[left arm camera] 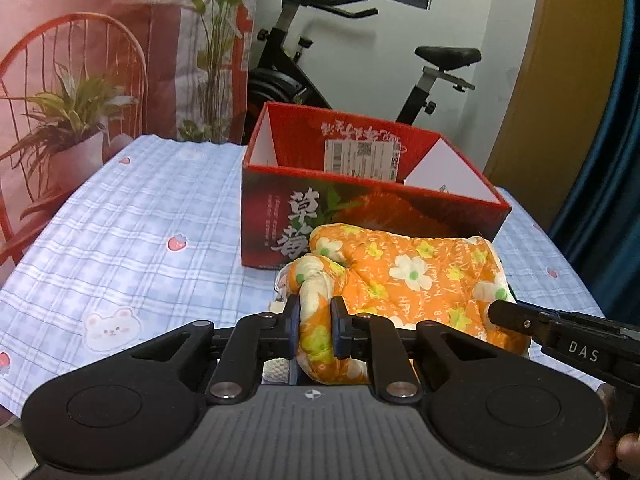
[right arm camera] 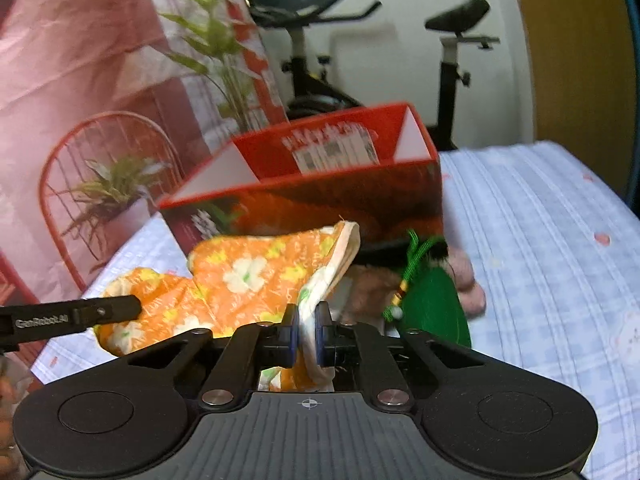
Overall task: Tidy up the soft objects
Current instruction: 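Lift the oven mitt with the left tool and drop it into the red box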
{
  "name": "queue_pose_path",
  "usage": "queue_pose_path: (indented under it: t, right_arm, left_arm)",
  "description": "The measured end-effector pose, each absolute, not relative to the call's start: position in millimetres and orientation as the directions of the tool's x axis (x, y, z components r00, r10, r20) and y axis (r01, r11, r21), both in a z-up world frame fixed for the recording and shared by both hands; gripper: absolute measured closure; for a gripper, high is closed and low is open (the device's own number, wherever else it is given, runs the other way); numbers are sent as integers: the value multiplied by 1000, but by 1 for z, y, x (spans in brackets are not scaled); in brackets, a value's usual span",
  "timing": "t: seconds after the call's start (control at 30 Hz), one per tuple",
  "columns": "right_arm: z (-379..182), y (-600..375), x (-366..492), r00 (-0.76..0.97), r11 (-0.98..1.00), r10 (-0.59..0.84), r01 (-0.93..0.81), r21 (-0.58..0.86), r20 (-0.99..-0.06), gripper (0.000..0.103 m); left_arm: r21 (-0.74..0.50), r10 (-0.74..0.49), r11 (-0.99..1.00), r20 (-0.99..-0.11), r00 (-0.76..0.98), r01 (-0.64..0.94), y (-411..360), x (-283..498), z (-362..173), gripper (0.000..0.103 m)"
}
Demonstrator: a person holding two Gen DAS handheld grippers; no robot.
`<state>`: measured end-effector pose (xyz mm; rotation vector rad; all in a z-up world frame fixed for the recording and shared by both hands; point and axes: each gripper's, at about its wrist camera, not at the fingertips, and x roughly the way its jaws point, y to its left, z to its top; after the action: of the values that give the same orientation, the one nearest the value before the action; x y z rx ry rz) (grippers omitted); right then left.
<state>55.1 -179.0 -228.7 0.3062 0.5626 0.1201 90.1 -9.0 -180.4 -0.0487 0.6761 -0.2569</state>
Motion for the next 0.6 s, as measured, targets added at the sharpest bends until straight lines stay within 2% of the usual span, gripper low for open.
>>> queue_pose_path:
  t: [0.33, 0.6]
  right_arm:
    - [-199, -180, 38, 889, 947, 195, -61, 314, -414, 96]
    - [-150, -185, 58, 926, 960, 196, -114, 257, -324, 96]
  left_arm:
    - [-87, -252, 967, -498, 830, 241, -10, 73, -148, 88]
    - [-89, -254, 967, -428, 867, 239, -18, 112, -107, 88]
